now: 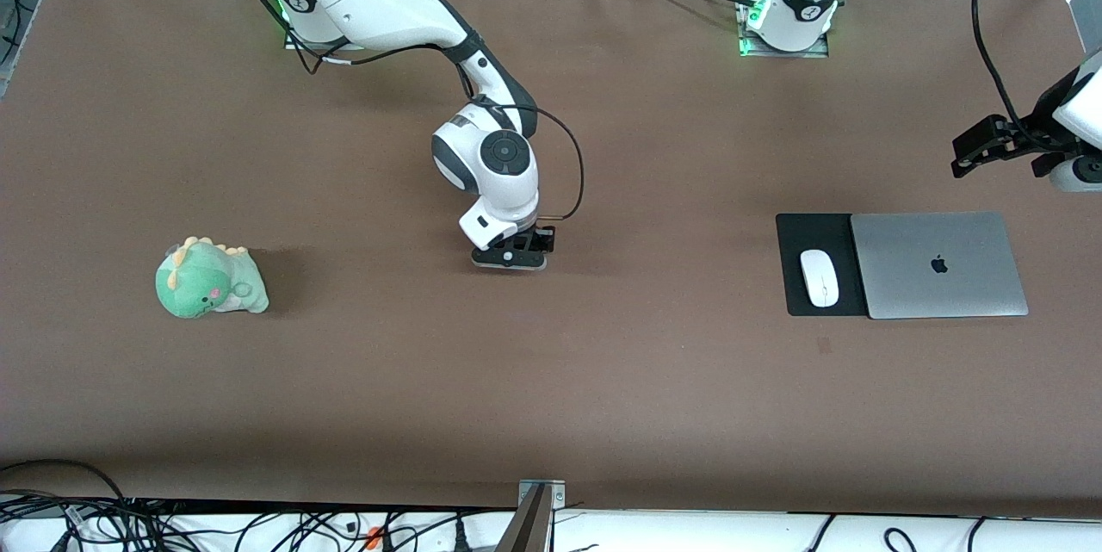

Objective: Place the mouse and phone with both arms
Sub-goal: 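Lower the right gripper and grasp the black phone, then carry the phone with the right gripper toward the green plush toy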

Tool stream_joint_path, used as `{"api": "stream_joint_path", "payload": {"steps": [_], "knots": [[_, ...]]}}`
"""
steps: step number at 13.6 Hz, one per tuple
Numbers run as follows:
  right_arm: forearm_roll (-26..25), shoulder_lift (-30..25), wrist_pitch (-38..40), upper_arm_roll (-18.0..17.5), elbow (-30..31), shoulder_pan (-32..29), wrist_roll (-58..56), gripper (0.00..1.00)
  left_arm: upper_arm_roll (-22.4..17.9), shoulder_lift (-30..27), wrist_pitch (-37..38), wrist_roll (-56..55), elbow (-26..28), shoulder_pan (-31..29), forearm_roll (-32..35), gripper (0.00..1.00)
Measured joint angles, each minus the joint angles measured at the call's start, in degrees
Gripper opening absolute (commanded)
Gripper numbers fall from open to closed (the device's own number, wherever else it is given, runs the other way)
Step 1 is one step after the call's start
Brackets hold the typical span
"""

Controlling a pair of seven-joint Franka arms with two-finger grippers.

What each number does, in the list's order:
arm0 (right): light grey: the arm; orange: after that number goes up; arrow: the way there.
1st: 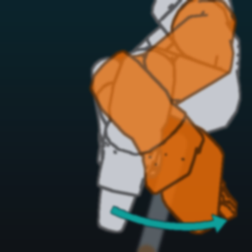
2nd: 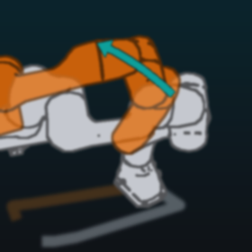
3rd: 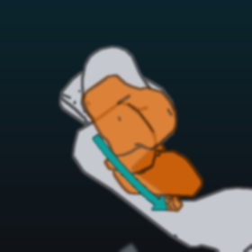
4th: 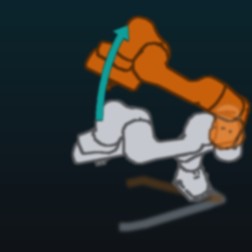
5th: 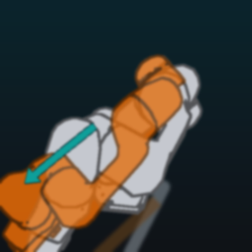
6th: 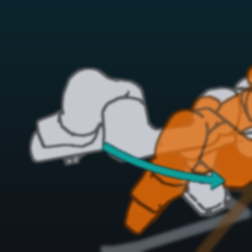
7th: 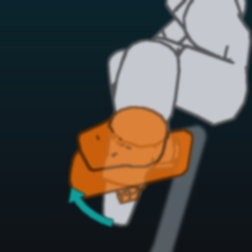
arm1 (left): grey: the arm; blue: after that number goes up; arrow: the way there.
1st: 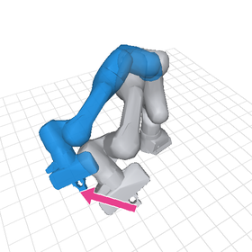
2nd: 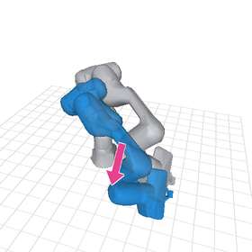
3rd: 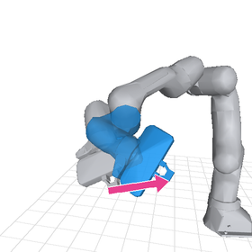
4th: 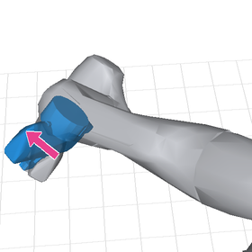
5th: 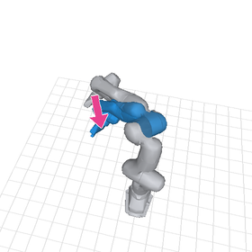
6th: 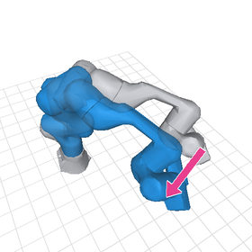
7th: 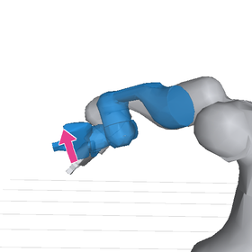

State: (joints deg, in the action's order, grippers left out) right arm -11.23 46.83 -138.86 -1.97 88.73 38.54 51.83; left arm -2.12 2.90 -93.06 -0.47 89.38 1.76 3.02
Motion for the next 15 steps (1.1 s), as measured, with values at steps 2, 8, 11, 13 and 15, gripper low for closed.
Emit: {"api": "stream_joint_path", "payload": {"steps": [2, 8, 11, 13, 15], "knots": [[0.2, -0.6, 4.4, 0.2, -1.0, -2.3, -4.5, 0.00, 0.0, 0.6, 0.0, 0.0, -0.9, 0.1, -0.7, 1.00], [6.6, -7.4, 13.5, 0.6, -0.8, -12.9, -25.0, 0.00, -0.2, 1.3, 0.8, 0.0, -1.1, 0.0, -2.5, 1.00], [6.7, -10.4, 11.0, 0.8, 4.4, -19.0, -31.3, 0.00, -0.4, 1.3, 0.8, 0.0, -1.2, 0.0, -2.9, 1.00], [6.7, -13.0, 4.4, 0.8, 11.3, -23.1, -34.7, 0.00, -0.7, 1.5, 0.8, 0.0, -1.2, 0.0, -2.9, 1.00], [6.7, -15.2, -2.3, 0.9, 18.5, -26.0, -36.4, 0.00, -0.9, 1.7, 0.8, 0.0, -1.2, -0.1, -2.9, 1.00]]}}
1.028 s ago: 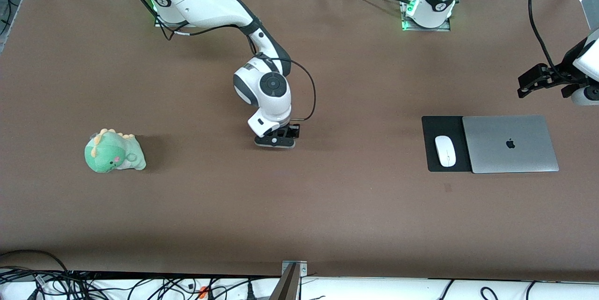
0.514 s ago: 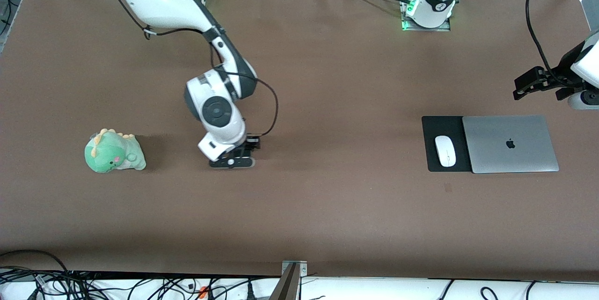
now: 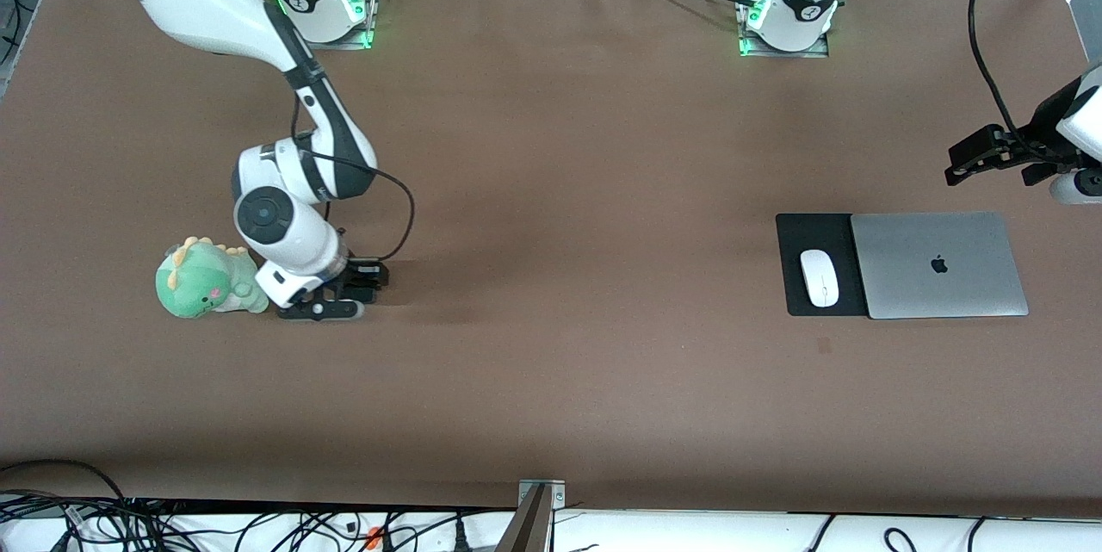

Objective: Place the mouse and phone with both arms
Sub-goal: 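Carry the phone with the right gripper toward the green plush toy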

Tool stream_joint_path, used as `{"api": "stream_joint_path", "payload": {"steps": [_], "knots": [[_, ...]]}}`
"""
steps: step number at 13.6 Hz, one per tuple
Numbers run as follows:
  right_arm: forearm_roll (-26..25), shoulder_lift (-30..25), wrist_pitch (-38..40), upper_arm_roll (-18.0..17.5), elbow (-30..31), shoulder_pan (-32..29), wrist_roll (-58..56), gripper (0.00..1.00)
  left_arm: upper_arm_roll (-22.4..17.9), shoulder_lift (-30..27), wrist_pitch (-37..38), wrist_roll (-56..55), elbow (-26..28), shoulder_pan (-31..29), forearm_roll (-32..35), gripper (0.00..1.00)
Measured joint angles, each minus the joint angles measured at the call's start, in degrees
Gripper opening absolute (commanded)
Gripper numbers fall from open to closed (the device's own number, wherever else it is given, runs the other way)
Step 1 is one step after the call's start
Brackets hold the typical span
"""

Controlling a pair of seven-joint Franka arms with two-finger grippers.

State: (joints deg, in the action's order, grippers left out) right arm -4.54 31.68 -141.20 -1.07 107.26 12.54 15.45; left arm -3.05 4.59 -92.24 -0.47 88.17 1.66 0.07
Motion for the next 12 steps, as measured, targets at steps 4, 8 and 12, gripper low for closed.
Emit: {"api": "stream_joint_path", "payload": {"steps": [4, 8, 12], "knots": [[0.0, -1.6, -12.8, 0.2, 10.3, -4.4, -4.8, 0.00, 0.0, 0.2, 0.0, 0.0, 0.0, -0.1, 0.0, 1.00], [0.0, -1.7, -17.6, 0.1, 13.5, -5.4, -5.3, 1.00, -0.1, 0.2, 0.0, 0.0, 0.0, -0.2, 0.0, 1.00], [0.0, -1.9, -18.1, 0.1, 13.8, -5.4, -5.3, 1.00, -0.2, 0.2, 0.0, 0.0, -0.1, -0.3, 0.0, 1.00]]}}
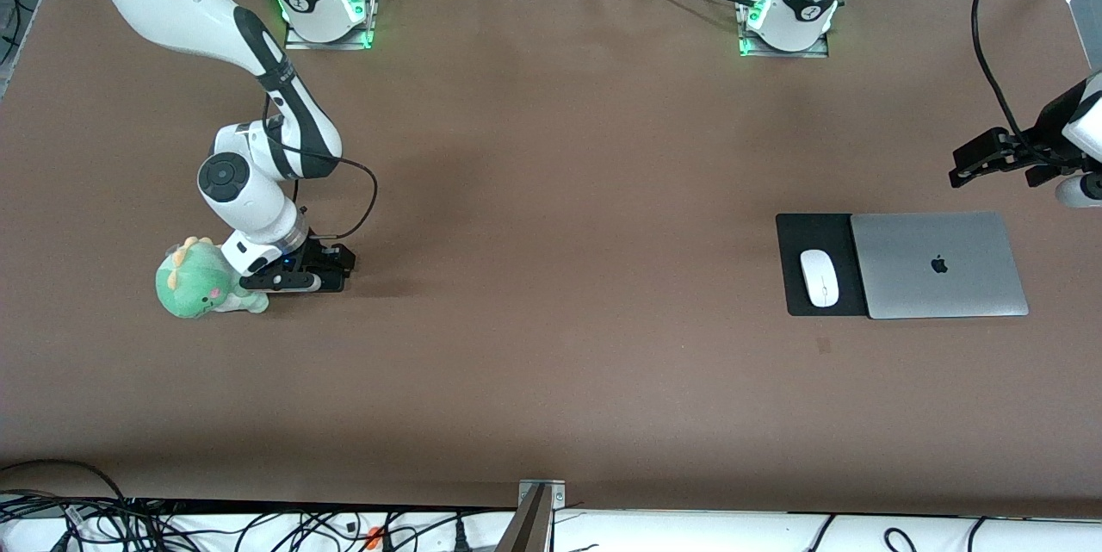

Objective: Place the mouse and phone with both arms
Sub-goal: 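Carry the phone with the right gripper toward the green plush toy, then lower the phone beside the plush toy and open the right gripper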

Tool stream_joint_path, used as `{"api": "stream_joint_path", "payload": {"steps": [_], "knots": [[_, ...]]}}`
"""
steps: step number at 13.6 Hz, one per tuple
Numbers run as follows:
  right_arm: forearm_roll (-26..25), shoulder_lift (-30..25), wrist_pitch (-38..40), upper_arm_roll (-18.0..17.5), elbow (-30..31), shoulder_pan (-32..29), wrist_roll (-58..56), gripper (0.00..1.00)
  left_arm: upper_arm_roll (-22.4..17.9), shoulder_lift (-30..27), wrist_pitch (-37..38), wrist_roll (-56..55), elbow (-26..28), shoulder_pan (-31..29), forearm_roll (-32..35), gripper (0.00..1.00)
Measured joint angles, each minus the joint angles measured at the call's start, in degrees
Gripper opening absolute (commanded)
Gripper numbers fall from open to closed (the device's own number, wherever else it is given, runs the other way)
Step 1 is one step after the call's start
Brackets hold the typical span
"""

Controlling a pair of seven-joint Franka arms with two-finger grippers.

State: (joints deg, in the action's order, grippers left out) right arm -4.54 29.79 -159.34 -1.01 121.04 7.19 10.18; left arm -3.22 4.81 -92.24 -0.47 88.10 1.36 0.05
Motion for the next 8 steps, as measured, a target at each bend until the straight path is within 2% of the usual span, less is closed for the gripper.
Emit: {"api": "stream_joint_path", "payload": {"steps": [4, 8], "knots": [[0.8, -2.0, 3.8, -0.1, -1.2, 0.0, 0.0, 1.00, -0.1, 0.0, 0.0, 0.0, -0.1, -0.4, 0.0, 1.00], [4.7, -7.1, 17.6, -0.1, -6.9, 0.0, -0.1, 1.00, -0.1, 0.0, 0.0, 0.0, -0.1, -0.9, -0.1, 1.00]]}}
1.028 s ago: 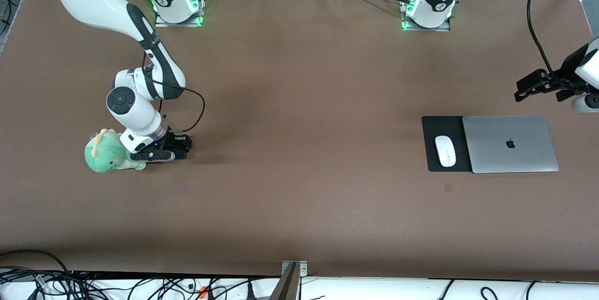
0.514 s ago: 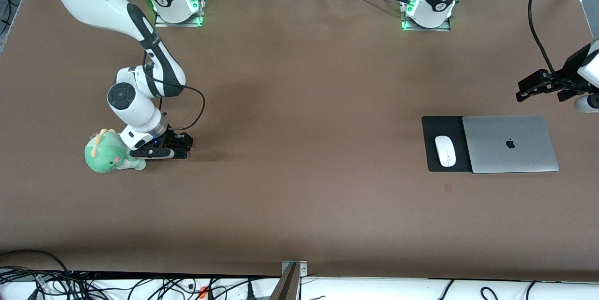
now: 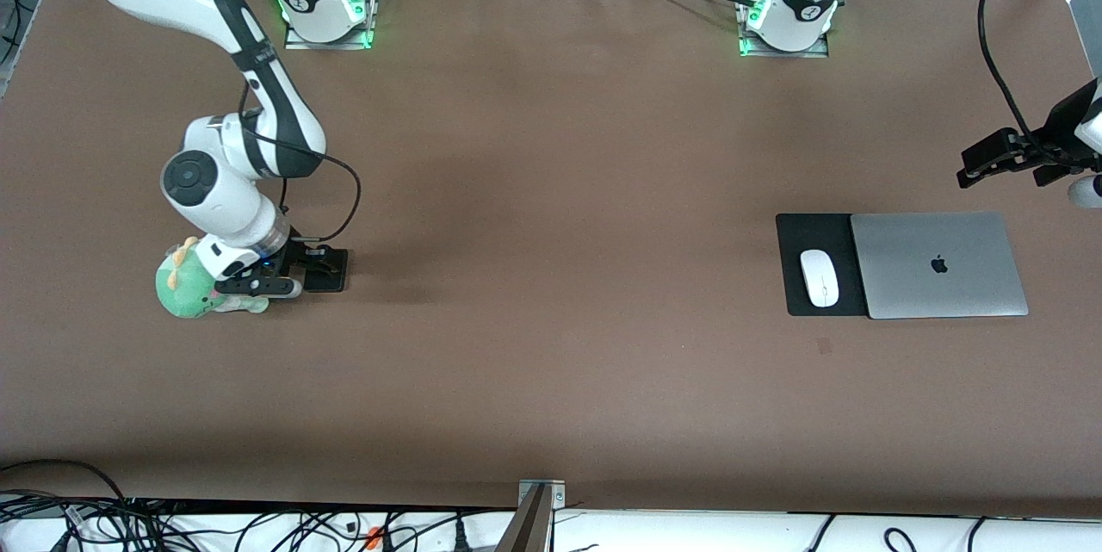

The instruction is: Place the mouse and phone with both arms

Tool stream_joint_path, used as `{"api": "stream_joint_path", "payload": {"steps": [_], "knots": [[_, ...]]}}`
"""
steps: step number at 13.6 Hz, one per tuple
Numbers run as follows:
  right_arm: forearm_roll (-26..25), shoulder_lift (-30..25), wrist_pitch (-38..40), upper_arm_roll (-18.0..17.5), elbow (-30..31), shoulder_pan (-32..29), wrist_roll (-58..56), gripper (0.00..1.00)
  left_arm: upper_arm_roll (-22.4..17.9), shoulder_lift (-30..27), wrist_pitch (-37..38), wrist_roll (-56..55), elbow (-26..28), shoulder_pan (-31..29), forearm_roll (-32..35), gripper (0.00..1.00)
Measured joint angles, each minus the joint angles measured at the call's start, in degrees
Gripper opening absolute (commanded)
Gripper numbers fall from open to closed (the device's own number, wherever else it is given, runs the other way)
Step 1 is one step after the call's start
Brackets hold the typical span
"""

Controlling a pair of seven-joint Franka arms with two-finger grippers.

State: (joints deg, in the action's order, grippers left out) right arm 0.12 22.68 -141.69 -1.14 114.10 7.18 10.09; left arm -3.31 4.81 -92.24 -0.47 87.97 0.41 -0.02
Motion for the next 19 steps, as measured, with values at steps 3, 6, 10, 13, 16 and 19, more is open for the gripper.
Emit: {"api": "stream_joint_path", "payload": {"steps": [3, 6, 10, 13, 16, 19], "knots": [[0.9, -7.0, 10.1, 0.5, -2.2, 0.0, 0.0, 1.00, 0.0, 0.0, 0.0, 0.0, 0.0, -0.1, -0.1, 1.00], [1.0, -14.4, 20.3, 3.7, -2.7, -0.1, -2.0, 1.00, 0.0, 0.0, 0.0, 0.0, 0.0, -0.1, -0.1, 1.00], [1.0, -21.0, 33.9, 7.5, -4.8, -0.3, -4.8, 1.00, 0.0, 0.0, 0.3, 0.0, 0.0, -0.3, -0.1, 1.00], [1.0, -22.2, 44.6, 8.1, -11.5, -1.1, -4.9, 1.00, 0.0, 0.0, 0.4, 0.0, -0.1, -0.4, -0.1, 1.00], [1.0, -22.7, 51.0, 8.1, -17.4, -2.3, -5.2, 1.00, 0.0, 0.0, 0.5, 0.7, -0.2, -0.7, -0.1, 1.00], [1.0, -24.0, 51.6, 8.2, -18.3, -3.0, -5.4, 1.00, 0.0, 0.0, 0.7, 1.7, -0.2, -1.0, -0.1, 1.00]]}}
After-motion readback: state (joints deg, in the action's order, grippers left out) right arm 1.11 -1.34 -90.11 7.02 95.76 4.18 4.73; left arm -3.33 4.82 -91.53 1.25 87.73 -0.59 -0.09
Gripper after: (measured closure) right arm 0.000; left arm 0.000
